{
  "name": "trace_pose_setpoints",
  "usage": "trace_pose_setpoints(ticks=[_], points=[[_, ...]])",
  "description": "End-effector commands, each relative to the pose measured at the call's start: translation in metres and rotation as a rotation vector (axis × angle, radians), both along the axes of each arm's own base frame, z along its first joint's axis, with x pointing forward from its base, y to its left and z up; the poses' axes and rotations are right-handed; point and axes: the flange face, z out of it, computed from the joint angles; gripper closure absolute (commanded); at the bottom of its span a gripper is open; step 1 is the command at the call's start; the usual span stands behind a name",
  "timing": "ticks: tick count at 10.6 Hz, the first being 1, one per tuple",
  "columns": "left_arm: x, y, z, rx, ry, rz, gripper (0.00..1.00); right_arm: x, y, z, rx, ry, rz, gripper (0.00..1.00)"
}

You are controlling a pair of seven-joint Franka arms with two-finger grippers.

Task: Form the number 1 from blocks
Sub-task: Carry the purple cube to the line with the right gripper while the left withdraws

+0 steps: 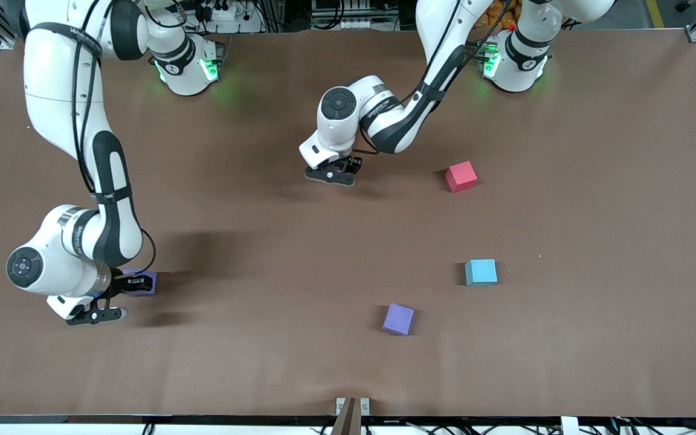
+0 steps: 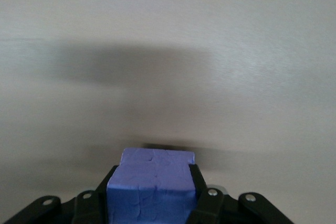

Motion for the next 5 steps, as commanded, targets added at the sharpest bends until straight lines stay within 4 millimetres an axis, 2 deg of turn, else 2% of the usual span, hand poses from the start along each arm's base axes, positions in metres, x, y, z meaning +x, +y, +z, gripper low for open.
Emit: trace_pose_setpoints(ticks=[1,2,3,4,5], points=[[-0.002,-0.001,0.004,-0.018,0.004,0.015,1.0,0.0,0.043,0.032,0.029,-0.011,-0.046,1.0],[-0.003,-0.002,0.005,-0.019,0.005,0.027,0.86,-0.001,0.056,0.037,0.031,-0.011,-0.059,1.0],[-0.008,-0.004,0.001,-0.011,0.009,0.04,0.01,-0.003,0.075,0.04,0.033,0.001,-0.064,1.0],[-0.017,-0.01,-0.001,-0.005,0.012,0.052,0.0,-0.004,0.089,0.041,0.028,0.003,-0.085,1.0],[-0.017,-0.01,-0.001,-0.003,0.012,0.06,0.0,-0.005,0.096,0.041,0.025,0.005,-0.086,1.0]])
